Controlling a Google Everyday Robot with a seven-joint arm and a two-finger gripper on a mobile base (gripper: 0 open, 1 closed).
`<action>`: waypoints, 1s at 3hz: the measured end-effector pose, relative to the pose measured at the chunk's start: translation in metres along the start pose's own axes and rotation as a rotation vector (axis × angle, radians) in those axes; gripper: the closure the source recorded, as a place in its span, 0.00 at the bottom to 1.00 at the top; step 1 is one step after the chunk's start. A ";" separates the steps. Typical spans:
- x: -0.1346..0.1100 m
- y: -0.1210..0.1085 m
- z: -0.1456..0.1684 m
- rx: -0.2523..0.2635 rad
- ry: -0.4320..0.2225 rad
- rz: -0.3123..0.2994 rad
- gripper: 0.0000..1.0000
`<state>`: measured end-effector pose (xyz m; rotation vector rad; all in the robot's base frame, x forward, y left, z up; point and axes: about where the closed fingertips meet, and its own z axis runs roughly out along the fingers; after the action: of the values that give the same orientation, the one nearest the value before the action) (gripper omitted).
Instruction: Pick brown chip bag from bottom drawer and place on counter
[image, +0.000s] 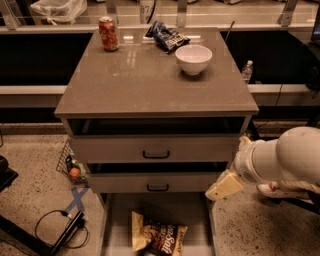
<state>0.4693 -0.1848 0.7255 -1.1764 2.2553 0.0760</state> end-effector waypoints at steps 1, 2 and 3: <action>-0.001 0.003 0.032 0.004 -0.021 0.019 0.00; 0.017 0.035 0.100 -0.057 -0.056 0.055 0.00; 0.041 0.069 0.178 -0.110 -0.116 0.080 0.00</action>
Offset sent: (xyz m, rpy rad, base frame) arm 0.0808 0.0797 -0.2191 0.3156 -0.1518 -0.0841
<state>0.4826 -0.1176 0.5428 -1.1081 2.2191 0.2957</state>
